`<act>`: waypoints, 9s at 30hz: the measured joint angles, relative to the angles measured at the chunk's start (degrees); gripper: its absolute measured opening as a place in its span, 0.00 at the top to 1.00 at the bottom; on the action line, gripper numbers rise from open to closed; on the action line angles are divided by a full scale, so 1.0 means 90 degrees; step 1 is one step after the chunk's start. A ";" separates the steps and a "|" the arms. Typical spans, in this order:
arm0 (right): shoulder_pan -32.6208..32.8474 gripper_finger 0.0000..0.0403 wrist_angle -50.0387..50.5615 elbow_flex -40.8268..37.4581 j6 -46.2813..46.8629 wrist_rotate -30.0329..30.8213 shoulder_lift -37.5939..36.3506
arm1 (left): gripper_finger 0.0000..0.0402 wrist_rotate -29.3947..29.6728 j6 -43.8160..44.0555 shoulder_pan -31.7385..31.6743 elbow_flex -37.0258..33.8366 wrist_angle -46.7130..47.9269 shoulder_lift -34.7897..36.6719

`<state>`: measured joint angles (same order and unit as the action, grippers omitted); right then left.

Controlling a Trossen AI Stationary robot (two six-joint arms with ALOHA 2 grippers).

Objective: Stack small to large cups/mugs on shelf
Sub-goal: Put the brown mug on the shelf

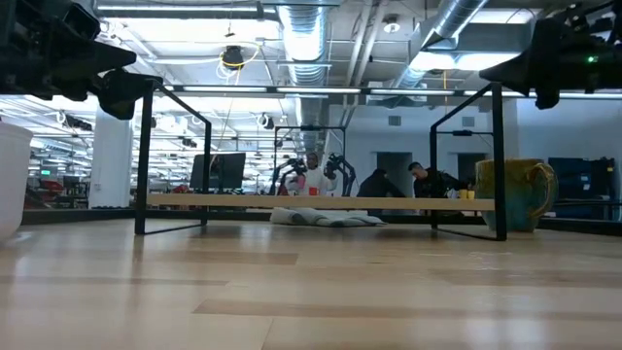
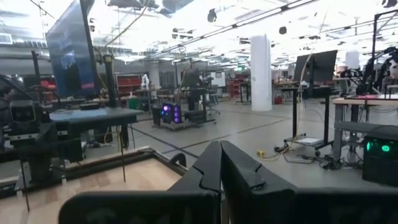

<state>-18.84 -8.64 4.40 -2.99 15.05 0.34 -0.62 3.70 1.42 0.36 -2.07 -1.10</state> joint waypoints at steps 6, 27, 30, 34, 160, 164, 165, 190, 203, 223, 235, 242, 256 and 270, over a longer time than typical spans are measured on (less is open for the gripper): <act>0.0152 0.93 0.0006 0.0000 0.0272 -0.0204 0.0002 | 0.34 0.0000 -0.0137 0.0001 0.0000 0.0005 0.0000; 0.0623 0.93 0.4382 0.4283 0.0175 0.0066 0.2691 | 0.34 0.0321 -0.0554 -0.0001 0.0000 -0.0127 -0.0005; 0.0623 0.93 0.5353 0.5054 0.0463 0.0071 0.3316 | 0.34 0.0318 -0.0554 -0.0001 0.0000 -0.0126 -0.0005; 0.0623 0.93 0.6416 0.5921 0.0501 0.0074 0.4055 | 0.34 0.0318 -0.0554 -0.0001 0.0000 -0.0124 -0.0005; -0.3785 0.76 0.8093 0.5833 -0.0204 -0.1356 0.8964 | 0.34 0.0284 -0.0648 0.0001 0.0000 0.0015 0.0000; -0.3785 0.86 0.8132 0.5835 -0.0325 -0.1389 0.8963 | 0.34 0.0282 -0.0653 0.0000 0.0000 0.0015 0.0000; -0.3785 0.88 0.8101 0.5845 -0.0341 -0.1418 0.8961 | 0.34 0.0283 -0.0653 0.0001 0.0000 0.0015 0.0000; -0.3770 0.92 0.9001 0.6338 -0.0507 -0.1472 0.8714 | 0.34 0.0284 -0.0673 0.0001 0.0000 0.0015 0.0000; -0.3497 0.92 1.0008 0.7615 -0.0362 -0.1523 0.8708 | 0.34 0.0284 -0.0675 0.0001 0.0000 0.0015 0.0000; -0.2593 0.92 1.0617 1.0300 0.0073 -0.0906 0.8699 | 0.34 0.0284 -0.0675 0.0001 0.0000 0.0015 0.0000; -0.1507 0.92 0.9667 1.0384 0.0181 -0.1789 0.8809 | 0.34 0.0284 -0.0675 0.0000 0.0000 0.0015 -0.0002; -0.0829 0.92 0.9428 1.0387 0.0698 -0.1812 0.9346 | 0.34 0.0284 -0.0675 0.0000 0.0000 0.0015 0.0000; -0.0208 0.92 0.9628 1.0387 0.1187 -0.1993 1.0912 | 0.34 0.0284 -0.0668 0.0001 0.0000 0.0015 0.0000; 0.0047 0.92 0.9821 1.0387 0.1422 -0.2275 1.1693 | 0.34 0.0267 -0.0670 0.0000 0.0000 0.0019 0.0000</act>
<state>-18.42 79.75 97.89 9.81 -5.42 105.58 1.78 -2.33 1.42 0.36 -1.89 -1.10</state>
